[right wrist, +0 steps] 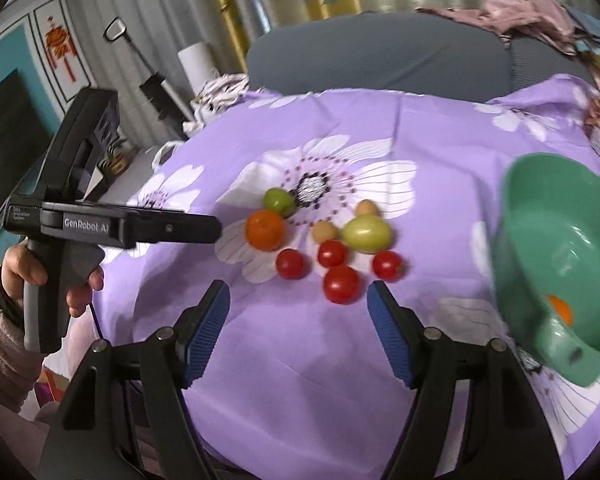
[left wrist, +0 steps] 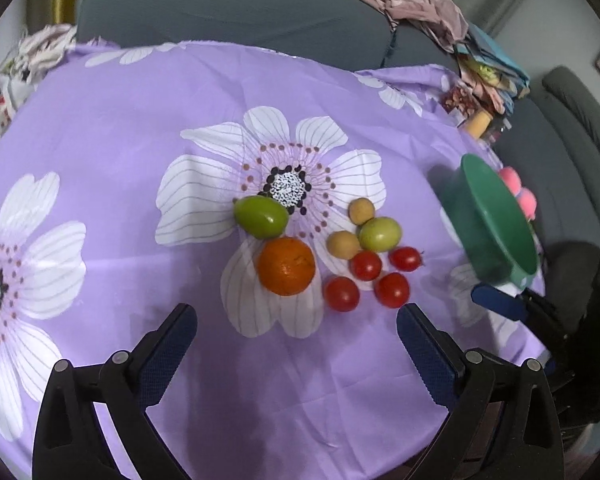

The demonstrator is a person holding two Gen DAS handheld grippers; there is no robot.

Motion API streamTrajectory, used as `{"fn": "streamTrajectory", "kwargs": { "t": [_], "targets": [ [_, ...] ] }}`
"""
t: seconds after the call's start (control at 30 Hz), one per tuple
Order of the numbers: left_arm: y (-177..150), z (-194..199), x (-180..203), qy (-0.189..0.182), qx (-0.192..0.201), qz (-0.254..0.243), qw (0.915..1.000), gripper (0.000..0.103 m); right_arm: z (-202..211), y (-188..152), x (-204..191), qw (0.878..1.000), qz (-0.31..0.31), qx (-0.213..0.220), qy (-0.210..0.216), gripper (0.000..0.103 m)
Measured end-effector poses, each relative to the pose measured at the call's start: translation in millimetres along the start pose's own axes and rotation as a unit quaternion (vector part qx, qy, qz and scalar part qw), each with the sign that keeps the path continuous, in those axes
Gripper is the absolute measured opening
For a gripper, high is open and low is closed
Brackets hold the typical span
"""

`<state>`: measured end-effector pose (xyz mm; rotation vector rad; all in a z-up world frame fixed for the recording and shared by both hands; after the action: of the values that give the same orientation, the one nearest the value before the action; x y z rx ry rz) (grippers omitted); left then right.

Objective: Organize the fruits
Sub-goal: 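Move the left gripper to the second orange and close on it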

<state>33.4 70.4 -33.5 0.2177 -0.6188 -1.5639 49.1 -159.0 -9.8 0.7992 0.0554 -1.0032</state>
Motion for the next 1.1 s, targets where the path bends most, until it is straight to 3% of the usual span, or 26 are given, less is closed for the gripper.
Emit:
{"fn": "streamTrajectory", "kwargs": {
  "t": [0.7, 0.8, 0.93, 1.1],
  "targets": [
    [16, -34, -9, -0.052, -0.017, -0.021, 0.9983, 0.097, -81, 26, -26, 0.996, 0.048, -0.081, 0.007, 0.071],
    [17, -40, -11, -0.055, -0.024, -0.022, 0.998, 0.085, -91, 29, -27, 0.994, 0.052, -0.092, 0.011, 0.071],
    [18, -47, -16, -0.056, -0.034, -0.014, 0.9977, 0.081, -104, 35, -29, 0.993, 0.053, -0.106, 0.023, 0.07],
    [20, -49, -20, -0.064, -0.036, -0.013, 0.9972, 0.067, -118, 40, -31, 0.99, 0.058, -0.126, 0.033, 0.067]
  ]
}}
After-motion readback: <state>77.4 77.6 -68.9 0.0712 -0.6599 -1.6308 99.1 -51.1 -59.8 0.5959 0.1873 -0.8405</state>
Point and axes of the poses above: each gripper's, at about its wrist camera, not at the fingertips, and z roughly against the way its jaws point, x to its right, y to its top, the point moved 2 cm from there along -z, roughly the way its jaws point, and after that the axes turned 11 degrees about -z, right-handed, at the moved point
